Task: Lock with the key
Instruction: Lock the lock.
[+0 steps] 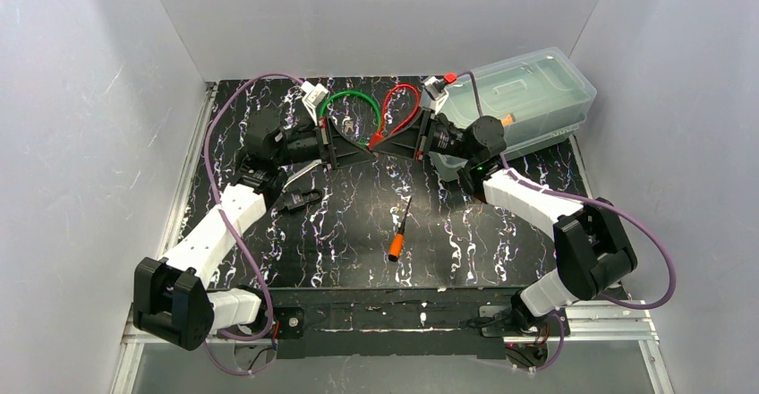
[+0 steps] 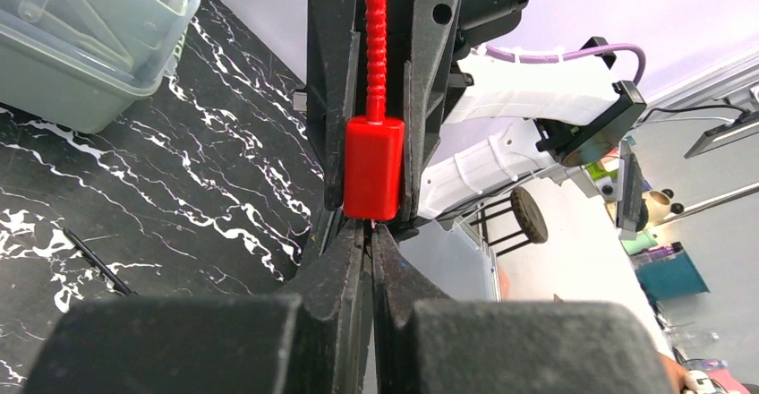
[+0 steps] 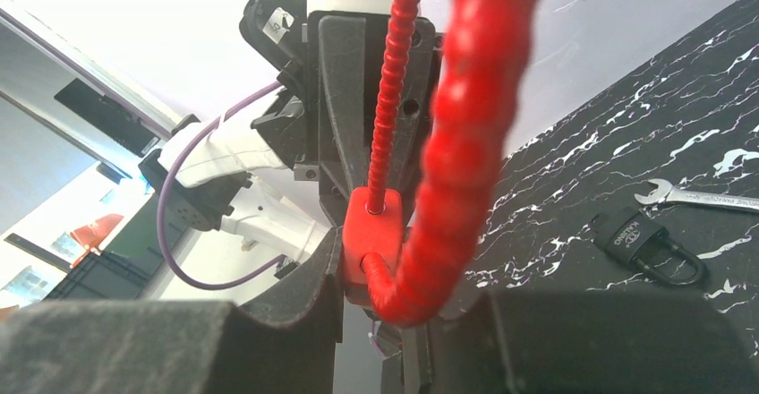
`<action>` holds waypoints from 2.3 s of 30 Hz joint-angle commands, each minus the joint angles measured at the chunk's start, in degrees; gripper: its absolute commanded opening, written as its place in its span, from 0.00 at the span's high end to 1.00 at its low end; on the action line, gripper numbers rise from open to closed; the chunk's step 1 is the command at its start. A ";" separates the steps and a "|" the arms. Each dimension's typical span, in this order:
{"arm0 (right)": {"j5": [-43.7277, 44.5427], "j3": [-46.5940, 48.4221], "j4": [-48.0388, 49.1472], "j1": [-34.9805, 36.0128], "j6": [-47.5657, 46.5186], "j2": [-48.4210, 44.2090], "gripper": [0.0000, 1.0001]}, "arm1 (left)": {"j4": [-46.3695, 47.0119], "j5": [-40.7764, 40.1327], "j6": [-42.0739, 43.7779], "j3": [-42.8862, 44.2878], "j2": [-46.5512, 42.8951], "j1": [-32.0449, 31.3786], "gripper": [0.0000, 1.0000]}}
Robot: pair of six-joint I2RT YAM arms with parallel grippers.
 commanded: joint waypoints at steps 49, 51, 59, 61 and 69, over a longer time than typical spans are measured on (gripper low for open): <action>1.52 -1.37 1.22 -2.45 -1.74 -2.40 0.40 | -1.19 2.75 2.83 -1.52 -2.52 -0.63 1.00; 1.42 -1.57 0.65 -1.96 -1.70 -2.53 0.37 | -1.14 2.32 3.22 -1.30 -2.44 -0.60 1.00; 0.12 -1.54 -3.80 -0.08 -2.83 -2.80 0.41 | -2.40 0.84 5.58 0.88 -1.94 0.68 1.00; 0.11 -1.33 -3.94 0.10 -2.86 -2.69 0.45 | -2.75 0.76 5.96 0.93 -1.93 0.67 1.00; 1.03 -0.05 -0.33 0.21 -0.50 -1.92 0.74 | -3.33 1.09 5.78 0.00 -2.07 0.65 1.00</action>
